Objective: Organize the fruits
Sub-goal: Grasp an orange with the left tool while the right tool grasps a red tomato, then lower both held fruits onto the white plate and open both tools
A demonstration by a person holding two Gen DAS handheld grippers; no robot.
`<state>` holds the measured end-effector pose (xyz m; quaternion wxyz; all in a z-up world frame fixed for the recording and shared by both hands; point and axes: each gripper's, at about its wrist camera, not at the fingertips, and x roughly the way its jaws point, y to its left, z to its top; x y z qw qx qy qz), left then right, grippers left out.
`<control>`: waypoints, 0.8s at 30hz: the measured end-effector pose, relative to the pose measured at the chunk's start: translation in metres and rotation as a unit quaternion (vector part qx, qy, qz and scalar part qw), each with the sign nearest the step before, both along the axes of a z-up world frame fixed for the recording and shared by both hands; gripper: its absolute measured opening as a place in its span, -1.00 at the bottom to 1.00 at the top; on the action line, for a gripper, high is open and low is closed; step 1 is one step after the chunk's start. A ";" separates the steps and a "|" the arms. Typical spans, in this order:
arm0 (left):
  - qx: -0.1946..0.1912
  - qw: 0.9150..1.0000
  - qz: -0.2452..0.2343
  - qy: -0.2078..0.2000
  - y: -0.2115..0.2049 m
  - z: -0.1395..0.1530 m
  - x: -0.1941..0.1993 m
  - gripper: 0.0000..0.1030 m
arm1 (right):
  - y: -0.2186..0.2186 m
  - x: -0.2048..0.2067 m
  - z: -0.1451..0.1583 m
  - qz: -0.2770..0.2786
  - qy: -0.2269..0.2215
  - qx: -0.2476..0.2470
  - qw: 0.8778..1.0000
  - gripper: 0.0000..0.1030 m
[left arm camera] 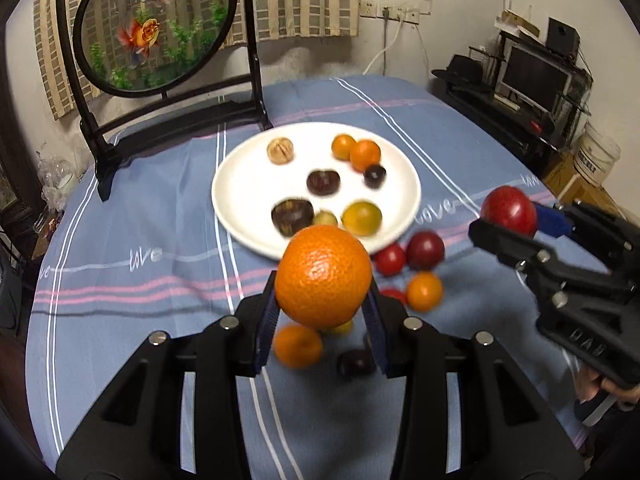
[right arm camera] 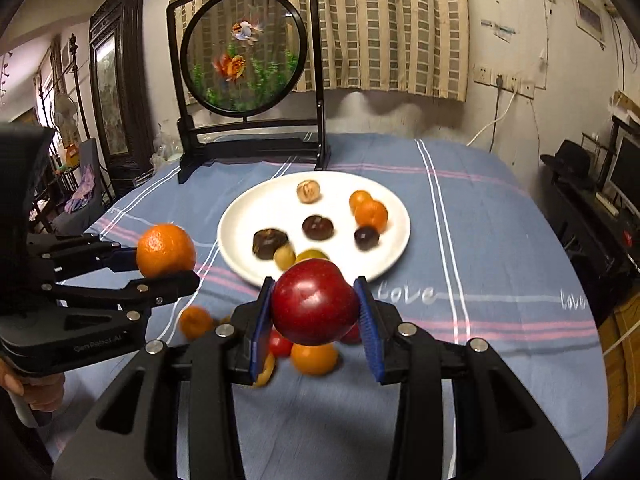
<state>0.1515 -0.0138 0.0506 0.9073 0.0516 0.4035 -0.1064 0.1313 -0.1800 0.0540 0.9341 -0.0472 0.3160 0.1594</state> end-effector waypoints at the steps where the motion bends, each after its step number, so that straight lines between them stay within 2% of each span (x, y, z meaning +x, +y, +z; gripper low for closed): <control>1: 0.001 1.000 0.003 0.000 0.000 0.001 0.007 -0.22 | 0.002 0.006 -0.001 -0.001 -0.002 -0.005 1.000 -0.23; 9: 0.005 0.999 0.032 0.024 0.003 -0.020 0.073 -0.22 | 0.006 0.078 -0.031 -0.026 0.032 -0.011 0.999 -0.23; 16: -0.003 0.998 0.038 0.047 0.005 -0.043 0.107 -0.21 | 0.017 0.112 -0.054 -0.023 0.056 -0.037 0.997 -0.22; 18: -0.011 0.997 0.043 0.056 0.007 -0.047 0.115 -0.19 | 0.021 0.118 -0.058 -0.023 0.062 -0.048 0.997 0.01; 19: -0.016 0.997 0.046 0.056 0.008 -0.048 0.117 -0.17 | 0.023 0.118 -0.057 -0.024 0.050 -0.055 0.997 0.14; 20: -0.020 0.997 0.053 0.052 0.010 -0.047 0.118 -0.06 | 0.025 0.118 -0.056 -0.032 0.038 -0.067 0.997 0.18; 21: -0.021 0.997 0.059 0.046 0.011 -0.046 0.118 0.03 | 0.025 0.118 -0.056 -0.034 0.033 -0.074 0.996 0.18; 22: -0.023 0.997 0.065 0.040 0.014 -0.044 0.117 0.27 | 0.025 0.119 -0.055 -0.029 0.036 -0.075 0.996 0.18; 24: -0.027 0.996 0.075 0.029 0.019 -0.038 0.112 0.34 | 0.020 0.116 -0.053 -0.024 0.045 -0.059 0.997 0.18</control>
